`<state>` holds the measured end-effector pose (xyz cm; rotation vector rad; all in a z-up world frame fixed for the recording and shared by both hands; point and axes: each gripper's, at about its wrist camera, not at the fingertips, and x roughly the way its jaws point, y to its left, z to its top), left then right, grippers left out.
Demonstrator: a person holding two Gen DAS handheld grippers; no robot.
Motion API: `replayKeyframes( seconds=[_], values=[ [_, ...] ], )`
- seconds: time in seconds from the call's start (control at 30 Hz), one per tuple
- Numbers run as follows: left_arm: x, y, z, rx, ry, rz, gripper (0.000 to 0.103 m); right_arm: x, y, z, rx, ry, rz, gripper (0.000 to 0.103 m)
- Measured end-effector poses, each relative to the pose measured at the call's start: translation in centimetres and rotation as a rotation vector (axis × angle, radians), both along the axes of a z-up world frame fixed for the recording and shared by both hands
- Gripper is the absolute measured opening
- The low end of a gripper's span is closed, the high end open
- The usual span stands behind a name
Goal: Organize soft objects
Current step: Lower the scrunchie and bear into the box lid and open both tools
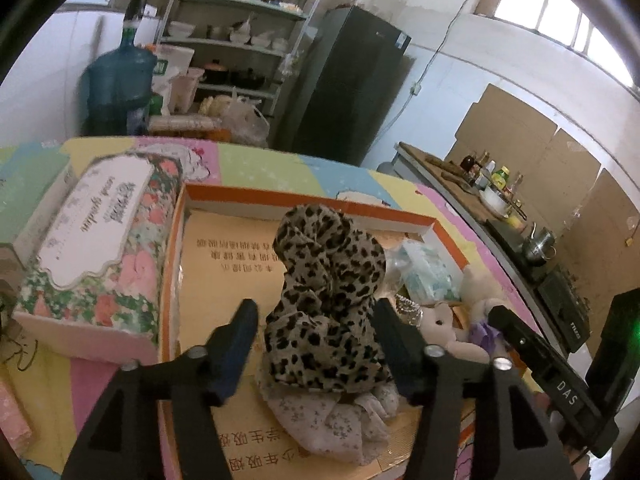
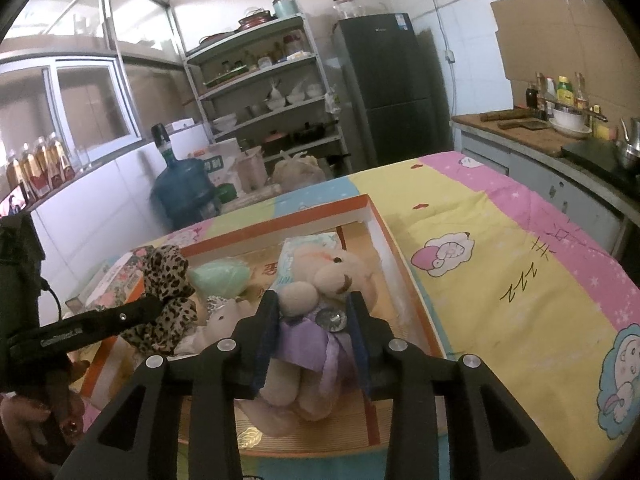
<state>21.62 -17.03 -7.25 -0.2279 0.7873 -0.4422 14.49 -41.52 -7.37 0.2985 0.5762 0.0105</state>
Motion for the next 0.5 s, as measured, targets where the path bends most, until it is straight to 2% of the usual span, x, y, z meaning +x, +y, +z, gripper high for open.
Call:
replayKeyframes(
  seconds=[0.1, 0.5],
  values=[
    [-0.4, 0.1, 0.5, 0.001, -0.021, 0.005, 0.063, -0.2, 0.1, 0.1, -0.005, -0.006, -0.006, 0.056],
    [-2.6, 1.1, 2.5, 0.006, -0.106, 0.003, 0.063, -1.8, -0.1, 1.5, -0.015, -0.042, -0.049, 0.056]
  ],
)
